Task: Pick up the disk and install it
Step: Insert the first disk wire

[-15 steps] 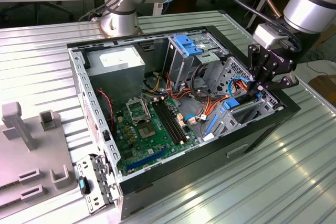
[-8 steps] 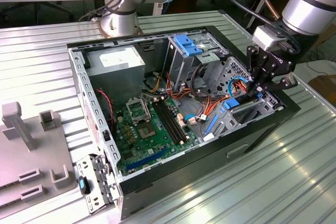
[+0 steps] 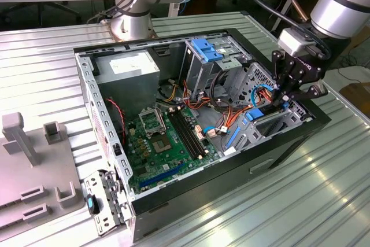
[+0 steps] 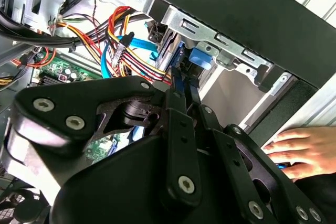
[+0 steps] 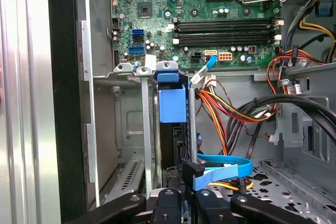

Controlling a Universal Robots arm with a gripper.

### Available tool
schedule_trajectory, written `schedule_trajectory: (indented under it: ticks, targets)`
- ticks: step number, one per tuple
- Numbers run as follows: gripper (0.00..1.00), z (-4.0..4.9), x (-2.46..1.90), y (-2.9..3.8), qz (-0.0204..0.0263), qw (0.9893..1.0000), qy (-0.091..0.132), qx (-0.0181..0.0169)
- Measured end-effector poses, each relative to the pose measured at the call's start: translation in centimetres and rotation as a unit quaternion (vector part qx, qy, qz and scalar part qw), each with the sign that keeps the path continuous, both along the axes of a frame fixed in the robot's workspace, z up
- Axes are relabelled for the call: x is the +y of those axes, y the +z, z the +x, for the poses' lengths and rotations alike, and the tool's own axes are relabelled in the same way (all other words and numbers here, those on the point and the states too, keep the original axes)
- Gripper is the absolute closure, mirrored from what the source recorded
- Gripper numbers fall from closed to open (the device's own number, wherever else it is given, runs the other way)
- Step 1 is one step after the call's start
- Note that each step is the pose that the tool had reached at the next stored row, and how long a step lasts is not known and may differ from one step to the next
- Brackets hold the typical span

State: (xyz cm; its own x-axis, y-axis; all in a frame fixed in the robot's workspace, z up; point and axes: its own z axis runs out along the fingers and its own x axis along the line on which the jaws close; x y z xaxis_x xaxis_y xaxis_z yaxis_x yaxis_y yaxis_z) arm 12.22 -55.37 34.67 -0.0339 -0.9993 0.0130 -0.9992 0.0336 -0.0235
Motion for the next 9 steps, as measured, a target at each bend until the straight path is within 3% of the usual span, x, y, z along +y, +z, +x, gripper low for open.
schedule_trajectory:
  ticks: [9]
  targets:
    - [0.83, -0.06, 0.02, 0.03, -0.0003, 1.0, 0.005, -0.0006]
